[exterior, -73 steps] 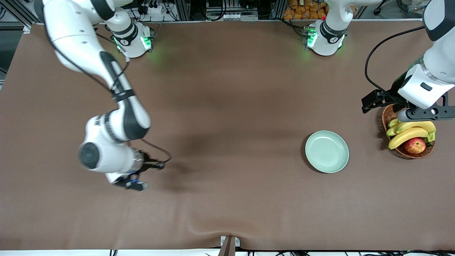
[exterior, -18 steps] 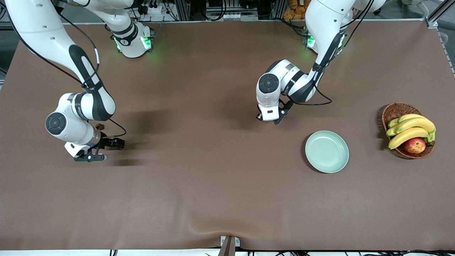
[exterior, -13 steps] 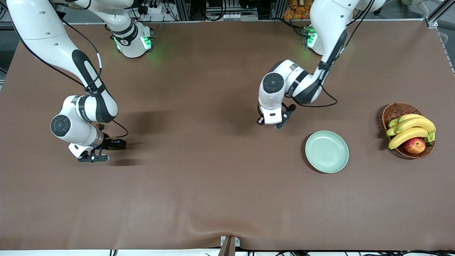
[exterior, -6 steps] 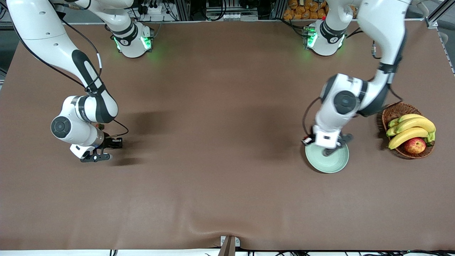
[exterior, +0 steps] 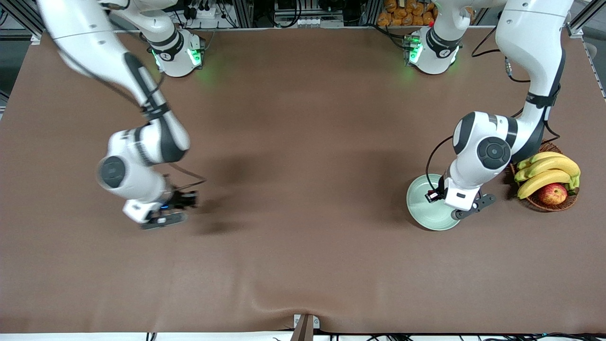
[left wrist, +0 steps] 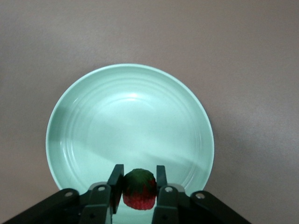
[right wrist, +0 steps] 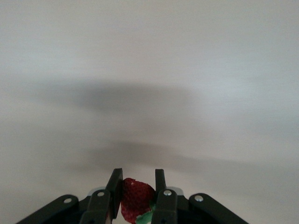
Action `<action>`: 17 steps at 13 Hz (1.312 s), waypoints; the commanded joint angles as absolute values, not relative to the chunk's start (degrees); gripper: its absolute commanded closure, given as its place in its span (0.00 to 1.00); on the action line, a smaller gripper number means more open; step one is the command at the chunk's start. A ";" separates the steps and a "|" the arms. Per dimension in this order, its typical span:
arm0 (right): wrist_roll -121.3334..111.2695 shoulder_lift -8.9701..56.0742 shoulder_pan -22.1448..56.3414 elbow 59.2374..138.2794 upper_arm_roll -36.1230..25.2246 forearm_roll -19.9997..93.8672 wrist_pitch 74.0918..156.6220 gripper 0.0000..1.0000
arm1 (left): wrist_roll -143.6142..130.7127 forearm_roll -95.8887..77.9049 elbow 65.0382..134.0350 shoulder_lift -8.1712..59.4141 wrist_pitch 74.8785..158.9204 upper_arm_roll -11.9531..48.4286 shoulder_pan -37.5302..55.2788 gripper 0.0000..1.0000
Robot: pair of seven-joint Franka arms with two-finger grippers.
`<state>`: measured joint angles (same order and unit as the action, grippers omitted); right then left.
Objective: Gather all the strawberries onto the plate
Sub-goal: 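Place strawberry on plate with the left gripper while the right gripper carries another, then set the second strawberry mid-table with the right gripper while the left gripper returns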
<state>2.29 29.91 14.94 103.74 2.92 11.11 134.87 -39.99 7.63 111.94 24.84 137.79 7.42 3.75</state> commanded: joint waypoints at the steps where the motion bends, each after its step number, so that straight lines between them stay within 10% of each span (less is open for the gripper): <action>1: 11.31 33.91 23.17 98.98 2.20 20.62 134.47 1.00 | -38.32 8.70 109.95 24.79 137.11 8.09 2.11 0.00; 9: 15.38 45.25 38.66 89.39 2.20 42.70 143.52 1.00 | -49.63 7.91 110.21 24.43 134.65 16.07 3.08 0.00; 12: 14.86 44.91 38.50 89.73 2.20 43.60 143.97 0.15 | -58.68 7.91 109.87 25.22 134.65 19.07 5.52 0.00; 17: 14.50 40.18 29.83 91.49 1.85 42.11 133.90 0.07 | -67.57 7.91 106.97 28.99 135.26 19.25 12.82 0.00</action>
<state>15.05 43.53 35.52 90.33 1.20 42.30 140.35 -65.32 7.61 109.50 26.21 135.20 19.29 11.31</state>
